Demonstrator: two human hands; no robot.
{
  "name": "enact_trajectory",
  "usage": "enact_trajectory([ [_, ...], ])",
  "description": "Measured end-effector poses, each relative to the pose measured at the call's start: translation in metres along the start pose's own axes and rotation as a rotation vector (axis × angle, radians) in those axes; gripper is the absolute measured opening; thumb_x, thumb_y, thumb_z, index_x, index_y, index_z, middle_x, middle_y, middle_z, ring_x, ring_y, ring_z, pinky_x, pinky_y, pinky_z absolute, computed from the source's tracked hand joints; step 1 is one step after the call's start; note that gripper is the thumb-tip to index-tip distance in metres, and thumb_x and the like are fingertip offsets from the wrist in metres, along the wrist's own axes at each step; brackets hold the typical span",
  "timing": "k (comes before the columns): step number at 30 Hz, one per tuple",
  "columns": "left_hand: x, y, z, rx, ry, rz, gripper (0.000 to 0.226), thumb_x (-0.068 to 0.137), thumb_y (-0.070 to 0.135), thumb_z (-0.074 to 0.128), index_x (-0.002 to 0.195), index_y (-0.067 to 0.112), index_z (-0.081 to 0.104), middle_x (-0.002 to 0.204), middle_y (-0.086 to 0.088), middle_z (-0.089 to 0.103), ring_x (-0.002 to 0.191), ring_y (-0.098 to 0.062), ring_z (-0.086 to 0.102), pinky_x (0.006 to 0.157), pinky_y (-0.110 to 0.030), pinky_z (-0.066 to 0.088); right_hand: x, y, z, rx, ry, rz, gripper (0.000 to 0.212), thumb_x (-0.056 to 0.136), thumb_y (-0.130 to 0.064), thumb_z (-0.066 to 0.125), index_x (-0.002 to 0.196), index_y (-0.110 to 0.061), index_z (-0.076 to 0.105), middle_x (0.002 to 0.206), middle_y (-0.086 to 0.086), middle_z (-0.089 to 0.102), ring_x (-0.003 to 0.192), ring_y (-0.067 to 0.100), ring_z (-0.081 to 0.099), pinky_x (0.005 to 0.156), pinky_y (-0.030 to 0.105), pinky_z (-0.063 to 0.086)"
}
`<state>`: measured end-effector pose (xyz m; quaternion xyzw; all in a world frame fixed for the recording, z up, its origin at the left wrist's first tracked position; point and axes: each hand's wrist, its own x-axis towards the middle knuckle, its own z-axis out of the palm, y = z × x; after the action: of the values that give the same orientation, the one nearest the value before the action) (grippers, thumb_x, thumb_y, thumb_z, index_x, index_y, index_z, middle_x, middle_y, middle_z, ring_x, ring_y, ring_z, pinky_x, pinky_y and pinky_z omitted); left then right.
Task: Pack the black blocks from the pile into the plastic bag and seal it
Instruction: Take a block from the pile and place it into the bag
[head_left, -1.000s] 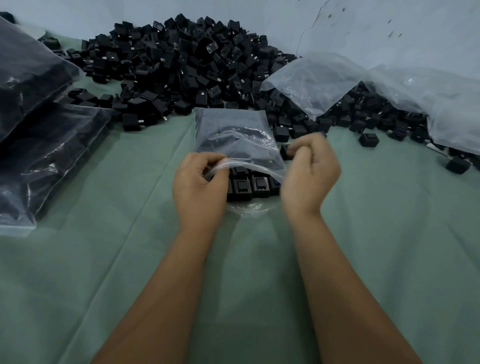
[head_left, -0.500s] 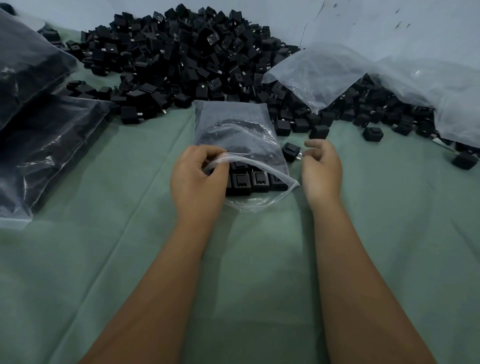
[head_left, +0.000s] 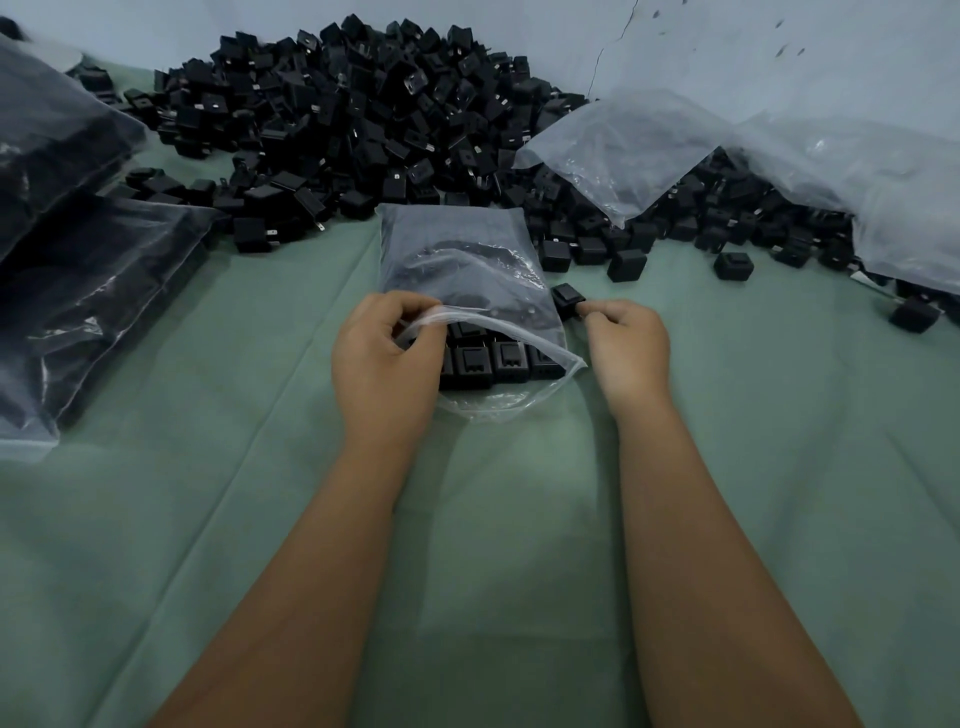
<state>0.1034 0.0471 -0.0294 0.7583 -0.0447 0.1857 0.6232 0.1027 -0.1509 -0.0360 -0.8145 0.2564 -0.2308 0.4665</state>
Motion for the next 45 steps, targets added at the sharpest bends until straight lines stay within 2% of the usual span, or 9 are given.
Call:
enact_trajectory([
  [4,0.000,0.002,0.000,0.007,-0.009,-0.008,0.009,0.080,0.022,0.063,0.082,0.025,0.071,0.087,0.004,0.068,0.083,-0.011,0.063,0.079,-0.041,0.054,-0.006,-0.004,-0.002,-0.035,0.032,-0.056,0.034,0.088,-0.006,0.048,0.109,-0.013,0.073,0.113,0.001,0.069,0.094,0.014,0.063,0.083,0.024,0.047],
  [6,-0.001,0.003,-0.001,0.008,-0.016,-0.011,0.010,0.080,0.022,0.062,0.082,0.026,0.071,0.087,0.004,0.068,0.083,-0.011,0.064,0.078,-0.041,0.054,-0.012,-0.007,-0.005,0.003,0.153,-0.043,0.033,0.089,-0.006,0.047,0.106,-0.013,0.073,0.107,0.002,0.069,0.087,0.015,0.061,0.080,0.023,0.048],
  [9,-0.001,0.002,-0.002,0.017,-0.031,-0.017,0.011,0.081,0.022,0.062,0.084,0.022,0.072,0.087,0.003,0.069,0.084,-0.014,0.064,0.079,-0.043,0.054,-0.028,-0.014,-0.011,0.158,0.367,-0.014,0.025,0.086,-0.006,0.050,0.086,-0.019,0.072,0.097,0.000,0.068,0.075,0.004,0.055,0.064,0.004,0.038],
  [14,-0.003,0.002,-0.004,0.009,-0.034,0.002,0.012,0.080,0.026,0.063,0.085,0.023,0.073,0.087,0.005,0.069,0.083,-0.011,0.064,0.078,-0.040,0.055,-0.071,-0.031,-0.010,0.289,0.440,-0.250,0.019,0.075,-0.002,0.052,0.064,-0.015,0.062,0.066,0.000,0.058,0.060,0.004,0.049,0.059,0.014,0.038],
  [18,-0.005,0.004,-0.005,-0.014,-0.006,0.090,0.009,0.082,0.022,0.064,0.087,0.021,0.072,0.088,0.005,0.068,0.089,-0.017,0.063,0.080,-0.042,0.052,-0.104,-0.039,0.013,0.205,0.284,-0.499,0.016,0.073,0.001,0.050,0.064,-0.004,0.062,0.068,0.002,0.059,0.067,0.015,0.055,0.063,0.021,0.044],
  [23,-0.005,0.005,-0.006,0.050,0.024,0.201,0.014,0.085,0.014,0.065,0.095,0.018,0.073,0.088,0.013,0.062,0.092,-0.017,0.060,0.082,-0.034,0.049,-0.107,-0.043,0.030,-0.182,0.028,-0.642,0.031,0.079,0.010,0.055,0.106,0.008,0.069,0.108,0.018,0.067,0.104,0.032,0.061,0.099,0.033,0.043],
  [29,-0.004,0.005,-0.006,0.085,0.028,0.230,0.017,0.084,0.013,0.065,0.096,0.021,0.073,0.088,0.020,0.059,0.092,-0.012,0.059,0.083,-0.031,0.048,-0.118,-0.045,0.036,-0.571,-0.083,-0.668,0.033,0.080,-0.007,0.058,0.110,0.003,0.065,0.114,0.017,0.061,0.107,0.033,0.054,0.097,0.036,0.040],
  [38,-0.004,0.006,-0.005,0.081,0.038,0.240,0.015,0.085,0.013,0.064,0.096,0.018,0.073,0.088,0.018,0.060,0.093,-0.017,0.059,0.083,-0.037,0.050,-0.117,-0.045,0.039,-0.618,-0.088,-0.580,0.039,0.089,-0.014,0.051,0.127,-0.004,0.057,0.124,0.011,0.058,0.115,0.028,0.050,0.099,0.034,0.035],
  [45,-0.005,0.006,-0.005,0.128,0.078,0.311,0.019,0.084,0.012,0.069,0.100,0.019,0.076,0.096,0.013,0.062,0.096,-0.015,0.053,0.084,-0.014,0.038,-0.108,-0.049,0.042,-0.530,-0.302,-0.650,0.050,0.094,-0.018,0.047,0.142,-0.007,0.042,0.134,0.014,0.048,0.127,0.028,0.038,0.114,0.035,0.022],
])
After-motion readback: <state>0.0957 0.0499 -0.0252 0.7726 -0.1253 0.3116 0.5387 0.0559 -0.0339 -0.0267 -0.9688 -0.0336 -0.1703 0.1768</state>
